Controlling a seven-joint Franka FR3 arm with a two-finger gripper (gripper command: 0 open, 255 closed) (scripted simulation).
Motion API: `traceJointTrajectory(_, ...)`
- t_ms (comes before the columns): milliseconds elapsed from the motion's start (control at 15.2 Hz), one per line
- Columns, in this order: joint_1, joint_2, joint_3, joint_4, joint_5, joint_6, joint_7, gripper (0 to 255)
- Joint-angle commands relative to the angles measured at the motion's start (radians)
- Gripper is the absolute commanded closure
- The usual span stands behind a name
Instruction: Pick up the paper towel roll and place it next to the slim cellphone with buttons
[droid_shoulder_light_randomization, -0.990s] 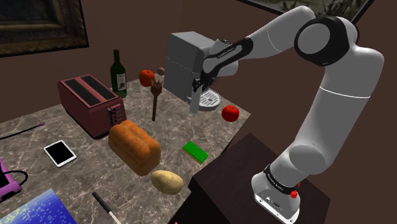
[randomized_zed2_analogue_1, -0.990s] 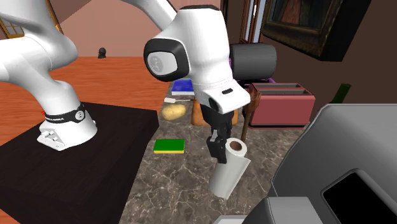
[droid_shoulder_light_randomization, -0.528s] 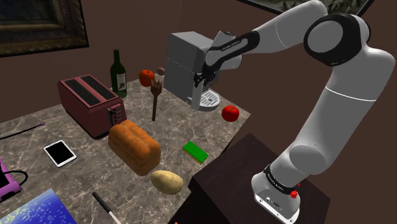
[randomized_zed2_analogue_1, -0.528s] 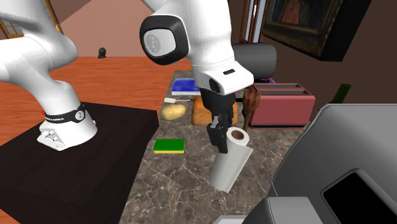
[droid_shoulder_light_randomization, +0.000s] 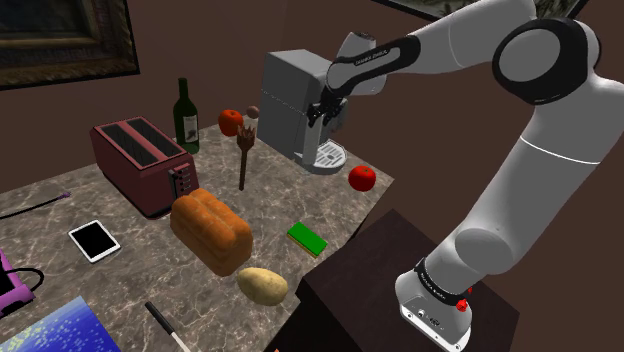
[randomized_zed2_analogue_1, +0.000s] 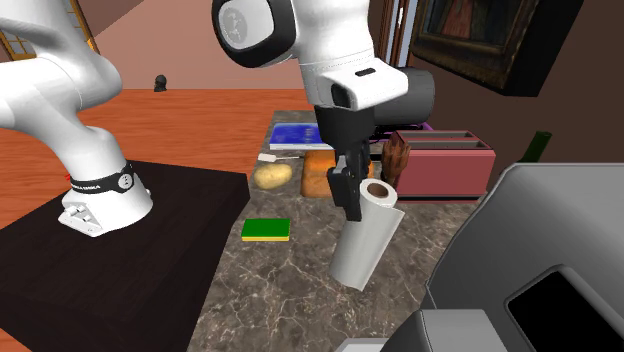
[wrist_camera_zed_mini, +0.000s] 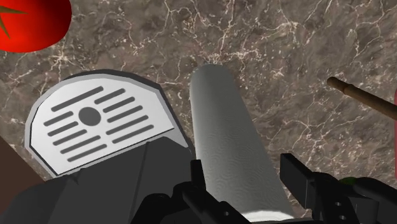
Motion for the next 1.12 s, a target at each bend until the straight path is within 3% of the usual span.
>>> traceJointTrajectory(0,0.0,-0.016,-0.001,0.008,-0.003,-0.024,0.002,255)
traceJointTrajectory(1056,0.003,-0.106,-0.003,0.119,-0.02,-0.225,0.014,255)
